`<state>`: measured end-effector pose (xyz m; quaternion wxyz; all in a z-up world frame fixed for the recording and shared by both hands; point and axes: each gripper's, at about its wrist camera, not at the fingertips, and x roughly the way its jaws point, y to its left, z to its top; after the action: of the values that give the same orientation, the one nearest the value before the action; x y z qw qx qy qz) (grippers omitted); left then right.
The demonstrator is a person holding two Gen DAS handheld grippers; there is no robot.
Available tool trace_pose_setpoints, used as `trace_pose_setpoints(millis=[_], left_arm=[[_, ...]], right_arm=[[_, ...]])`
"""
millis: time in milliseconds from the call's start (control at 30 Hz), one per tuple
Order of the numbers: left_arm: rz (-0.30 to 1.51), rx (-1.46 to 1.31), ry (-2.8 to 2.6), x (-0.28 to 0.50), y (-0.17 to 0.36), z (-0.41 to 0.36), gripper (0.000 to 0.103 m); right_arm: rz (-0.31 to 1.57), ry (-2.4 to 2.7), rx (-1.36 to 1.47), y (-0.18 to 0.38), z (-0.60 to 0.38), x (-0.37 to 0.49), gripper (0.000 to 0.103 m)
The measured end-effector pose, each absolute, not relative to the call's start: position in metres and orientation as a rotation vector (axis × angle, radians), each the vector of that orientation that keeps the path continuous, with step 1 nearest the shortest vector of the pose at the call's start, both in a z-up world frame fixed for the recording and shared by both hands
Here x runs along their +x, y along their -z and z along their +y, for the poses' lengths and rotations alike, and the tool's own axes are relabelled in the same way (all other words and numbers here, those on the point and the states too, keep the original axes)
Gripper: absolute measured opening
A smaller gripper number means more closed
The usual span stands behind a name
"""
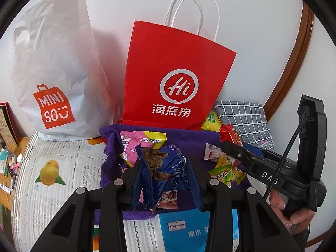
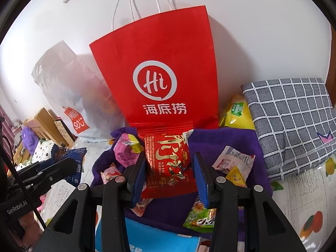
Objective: Organize snacks
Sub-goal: 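Lower and open the right tool to drop the red packet while the left tool holds the blue bag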
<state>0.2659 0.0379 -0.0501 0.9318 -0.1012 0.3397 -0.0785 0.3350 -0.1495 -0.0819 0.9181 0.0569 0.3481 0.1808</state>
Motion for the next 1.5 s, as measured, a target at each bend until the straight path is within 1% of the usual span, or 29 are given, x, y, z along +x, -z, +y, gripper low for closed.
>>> trace_pose_setpoints(millis=[300, 600, 833, 1067, 1200, 1267, 1300, 1500], left_arm=[[0.740, -0.182, 0.186, 0.292, 0.059, 0.024, 0.037], [0.822, -0.138, 0.199, 0.312, 0.079, 0.007, 0.037], [0.868, -0.121, 0.215, 0.320, 0.093, -0.001, 0.037], [0.920, -0.153, 0.225, 0.325, 0.110, 0.004, 0.037], [0.954, -0.175, 0.235, 0.331, 0.120, 0.006, 0.037], [0.970, -0.168, 0.228, 0.334, 0.126, 0.005, 0.037], [0.984, -0.169, 0.222, 0.336, 0.130, 0.005, 0.037], [1.002, -0.193, 0.234, 0.340, 0.138, 0.007, 0.037]], right_arm=[[0.763, -0.333, 0.059, 0.098, -0.165, 0.354, 0.043], [0.877, -0.334, -0.014, 0.138, -0.160, 0.374, 0.043], [0.935, -0.302, -0.058, 0.152, -0.160, 0.380, 0.043], [0.938, -0.315, -0.087, 0.155, -0.163, 0.381, 0.044], [0.942, -0.326, -0.102, 0.153, -0.162, 0.381, 0.047], [0.933, -0.331, -0.104, 0.150, -0.162, 0.380, 0.052], [0.926, -0.333, -0.102, 0.148, -0.163, 0.379, 0.053], [0.886, -0.346, -0.070, 0.130, -0.171, 0.374, 0.054]])
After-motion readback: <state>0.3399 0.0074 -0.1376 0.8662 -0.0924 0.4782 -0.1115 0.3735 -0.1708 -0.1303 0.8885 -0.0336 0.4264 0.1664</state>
